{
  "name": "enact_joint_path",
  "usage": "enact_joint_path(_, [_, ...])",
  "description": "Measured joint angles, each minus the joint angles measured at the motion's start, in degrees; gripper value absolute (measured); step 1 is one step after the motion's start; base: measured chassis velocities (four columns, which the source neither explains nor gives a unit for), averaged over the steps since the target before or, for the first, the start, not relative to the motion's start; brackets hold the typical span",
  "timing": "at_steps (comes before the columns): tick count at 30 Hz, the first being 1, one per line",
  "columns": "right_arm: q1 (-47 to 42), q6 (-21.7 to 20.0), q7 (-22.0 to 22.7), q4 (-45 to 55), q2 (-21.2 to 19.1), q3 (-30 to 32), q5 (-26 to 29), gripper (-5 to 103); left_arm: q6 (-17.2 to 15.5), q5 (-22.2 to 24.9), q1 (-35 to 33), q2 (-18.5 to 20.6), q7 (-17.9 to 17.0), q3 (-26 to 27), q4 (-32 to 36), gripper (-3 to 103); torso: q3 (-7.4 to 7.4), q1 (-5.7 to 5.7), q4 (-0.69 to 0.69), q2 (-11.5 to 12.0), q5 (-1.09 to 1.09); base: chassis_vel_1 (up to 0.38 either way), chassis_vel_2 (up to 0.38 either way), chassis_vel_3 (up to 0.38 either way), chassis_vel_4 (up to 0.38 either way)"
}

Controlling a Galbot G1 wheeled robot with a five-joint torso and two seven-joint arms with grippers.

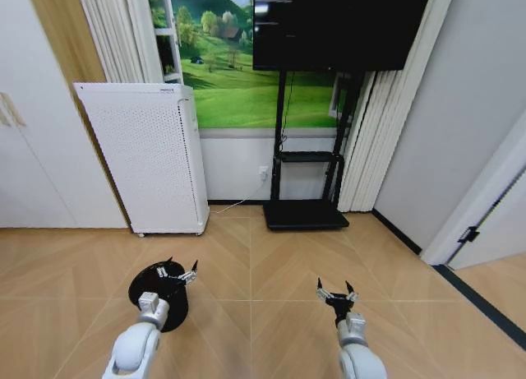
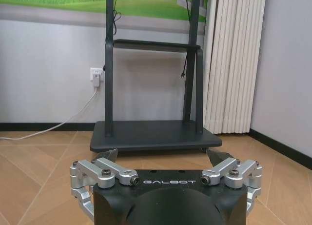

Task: Pick up the trash bin and place the garbage on the floor into it.

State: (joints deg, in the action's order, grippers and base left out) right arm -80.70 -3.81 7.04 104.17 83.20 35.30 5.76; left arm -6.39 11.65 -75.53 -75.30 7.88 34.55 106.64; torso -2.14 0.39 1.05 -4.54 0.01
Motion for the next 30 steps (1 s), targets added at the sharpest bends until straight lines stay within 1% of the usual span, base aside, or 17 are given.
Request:
enact_joint_path(4, [0.88,-2.75,-1.40,2.46,-0.58,0.93,1.47,100,-1.91,1.90,0.30,0.21,-2.18,0.62,1.62,100,-1.20,0.21,0.00,-1.41,0.00,0.000,0.000,0.000,0.000])
enact_joint_path(5, [0.88,-2.75,-1.40,2.46,-0.58,0.93,1.47,100,-1.91,1.90,0.30,0.21,-2.18,0.62,1.62,100,-1.20,0.21,0.00,-1.41,0.00,0.000,0.000,0.000,0.000])
enact_joint_path(7, [1.47,-4.01,-2.78,3.31,-0.34,1.66,1.55,100,-2.85,2.98,0.14,0.47,-2.98,1.55,2.67,100,-1.80,0.34,0.00,-2.14,-0.01,0.000,0.000,0.000,0.000])
enact_joint_path(8, [1.47,-4.01,-2.78,3.31,-0.34,1.66,1.55,100,-2.85,2.98,0.14,0.47,-2.98,1.55,2.67,100,-1.80,0.34,0.00,-2.14,-0.01,0.000,0.000,0.000,0.000])
enact_joint_path(9, [1.77,-5.01,-3.79,3.86,-0.38,1.96,1.67,100,-3.49,3.73,-0.34,0.69,-3.44,2.29,3.71,100,-2.17,0.47,0.00,-2.63,-0.01,0.000,0.000,0.000,0.000])
enact_joint_path(12, [1.99,-5.80,-4.85,4.37,-0.74,2.02,2.01,100,-4.25,4.85,-1.05,1.03,-3.67,3.18,4.87,100,-2.56,0.60,-0.01,-3.15,-0.01,0.000,0.000,0.000,0.000])
enact_joint_path(13, [2.19,-6.58,-6.07,4.89,-1.08,2.10,2.56,100,-4.89,6.25,-1.65,1.53,-3.74,3.98,5.84,100,-2.94,0.68,-0.01,-3.60,-0.01,0.000,0.000,0.000,0.000])
enact_joint_path(16, [2.41,-7.44,-7.23,5.41,-1.33,2.21,3.21,100,-5.49,7.62,-2.16,2.09,-3.75,4.83,6.73,100,-3.27,0.78,0.00,-4.06,-0.01,0.000,0.000,0.000,0.000])
enact_joint_path(17, [2.75,-8.28,-8.26,5.85,-1.71,2.27,4.00,100,-6.10,8.88,-2.64,2.68,-3.75,5.75,7.54,100,-3.60,0.91,0.00,-4.51,-0.01,0.000,0.000,0.000,0.000])
enact_joint_path(18, [2.75,-8.28,-8.26,5.85,-1.71,2.27,4.00,100,-6.10,8.88,-2.64,2.68,-3.75,5.75,7.54,100,-3.60,0.91,0.00,-4.51,-0.01,0.000,0.000,0.000,0.000])
enact_joint_path(20, [3.36,-9.64,-8.87,6.40,-2.28,2.22,5.49,100,-6.90,10.72,-3.48,3.75,-3.79,7.10,8.87,100,-4.17,1.04,0.00,-5.22,-0.01,0.000,0.000,0.000,0.000])
enact_joint_path(23, [3.60,-10.07,-8.87,6.59,-2.47,2.16,6.21,100,-7.13,11.29,-3.82,4.14,-3.85,7.58,9.29,100,-4.40,1.10,0.00,-5.51,-0.01,0.000,0.000,0.000,0.000])
enact_joint_path(25, [4.10,-10.87,-9.60,6.99,-2.94,2.03,8.70,100,-7.91,12.96,-4.93,5.11,-4.03,8.84,10.77,100,-4.97,1.42,-0.01,-6.39,-0.01,0.000,0.000,0.000,0.000])
enact_joint_path(26, [4.10,-10.87,-9.60,6.99,-2.94,2.03,8.70,100,-7.91,12.96,-4.93,5.11,-4.03,8.84,10.77,100,-4.97,1.42,-0.01,-6.39,-0.01,0.000,0.000,0.000,0.000])
enact_joint_path(28, [4.16,-10.23,-11.50,6.97,-3.42,1.48,11.36,100,-8.58,14.52,-5.56,5.55,-4.04,9.26,11.51,100,-5.50,1.55,0.00,-7.06,-0.01,0.000,0.000,0.000,0.000])
enact_joint_path(29, [4.35,-9.13,-12.96,6.39,-3.71,1.15,12.20,100,-8.81,15.30,-5.61,5.80,-4.03,9.25,11.57,100,-5.75,1.64,-0.01,-7.40,-0.02,0.000,0.000,0.000,0.000])
enact_joint_path(30, [4.35,-9.13,-12.96,6.39,-3.71,1.15,12.20,100,-8.81,15.30,-5.61,5.80,-4.03,9.25,11.57,100,-5.75,1.64,-0.01,-7.40,-0.02,0.000,0.000,0.000,0.000])
